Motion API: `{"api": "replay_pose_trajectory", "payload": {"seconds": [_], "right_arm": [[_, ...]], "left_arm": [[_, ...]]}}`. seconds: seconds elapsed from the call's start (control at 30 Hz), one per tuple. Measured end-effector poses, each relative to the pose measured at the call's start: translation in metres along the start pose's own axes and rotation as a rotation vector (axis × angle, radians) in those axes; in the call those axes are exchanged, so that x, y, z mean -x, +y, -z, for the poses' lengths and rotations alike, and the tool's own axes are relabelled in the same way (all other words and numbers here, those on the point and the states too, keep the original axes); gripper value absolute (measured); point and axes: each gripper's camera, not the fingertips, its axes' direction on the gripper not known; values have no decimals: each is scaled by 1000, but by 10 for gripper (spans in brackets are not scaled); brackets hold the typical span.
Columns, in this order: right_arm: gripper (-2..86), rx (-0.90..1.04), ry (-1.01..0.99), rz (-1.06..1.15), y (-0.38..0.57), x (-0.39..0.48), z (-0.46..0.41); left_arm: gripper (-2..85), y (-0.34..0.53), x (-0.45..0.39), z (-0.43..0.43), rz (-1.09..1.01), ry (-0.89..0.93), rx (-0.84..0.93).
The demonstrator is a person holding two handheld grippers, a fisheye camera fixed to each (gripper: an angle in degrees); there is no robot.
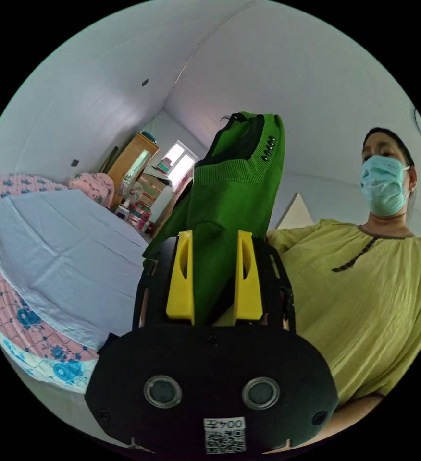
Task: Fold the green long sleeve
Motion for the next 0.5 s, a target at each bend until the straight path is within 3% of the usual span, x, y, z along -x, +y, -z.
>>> {"api": "replay_pose_trajectory", "payload": {"seconds": [0.2,0.5], "right_arm": [[43,36,-43,-42,-47,-33,-58],[44,223,36,-61,-98,-78,-185]], "left_arm": [[133,49,109,-18,149,138,61],[143,77,144,-62,54,392,240]]}}
